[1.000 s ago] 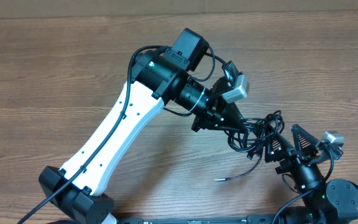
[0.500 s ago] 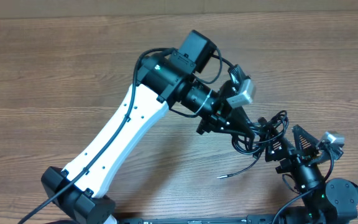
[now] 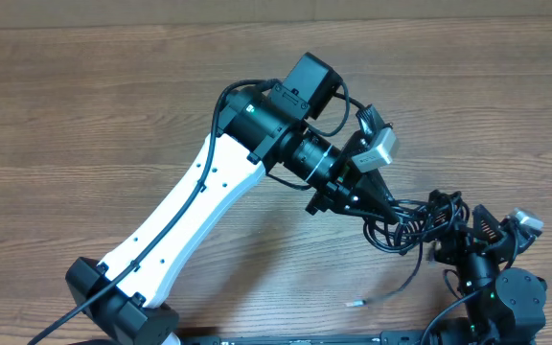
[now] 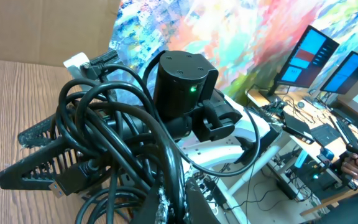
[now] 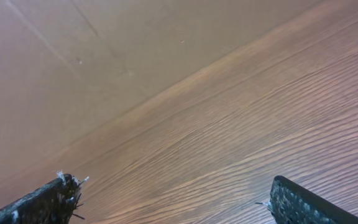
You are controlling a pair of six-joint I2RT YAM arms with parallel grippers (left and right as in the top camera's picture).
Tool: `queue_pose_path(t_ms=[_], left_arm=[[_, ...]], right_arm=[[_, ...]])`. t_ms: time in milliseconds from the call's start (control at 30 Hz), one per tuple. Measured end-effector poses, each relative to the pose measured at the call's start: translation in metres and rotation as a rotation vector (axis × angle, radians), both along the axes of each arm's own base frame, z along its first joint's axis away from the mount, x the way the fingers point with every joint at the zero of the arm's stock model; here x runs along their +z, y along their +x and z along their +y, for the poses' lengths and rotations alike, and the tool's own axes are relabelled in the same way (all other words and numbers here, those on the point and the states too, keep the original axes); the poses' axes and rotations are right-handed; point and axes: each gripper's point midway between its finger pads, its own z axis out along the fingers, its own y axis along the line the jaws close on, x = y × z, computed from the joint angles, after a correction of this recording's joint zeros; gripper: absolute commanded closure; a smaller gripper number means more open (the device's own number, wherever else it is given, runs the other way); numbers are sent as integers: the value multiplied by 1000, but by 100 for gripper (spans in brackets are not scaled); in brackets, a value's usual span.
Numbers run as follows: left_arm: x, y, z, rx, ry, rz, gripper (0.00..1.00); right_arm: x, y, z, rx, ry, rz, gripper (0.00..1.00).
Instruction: Untangle cables
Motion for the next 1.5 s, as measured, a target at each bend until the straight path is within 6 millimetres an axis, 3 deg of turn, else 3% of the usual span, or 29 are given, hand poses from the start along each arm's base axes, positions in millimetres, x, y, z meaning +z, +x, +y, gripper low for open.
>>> queue_pose_path(t_ms=[233,700,1167,1500], left_arm=[[-5,3,-1,14,24,-19,96],[-36,15,2,120,239,-14,96],[-74,-7,42,132,572,67,96],[-97,4,58,169,704,-43,96]], right_arm=[[0,0,-3,-17,-4,1,4],[8,2,-1,-22,64,-33,4],[-1,-1,-14,-100,57,3,4],[-1,-1,-16,-111,55,1,4]])
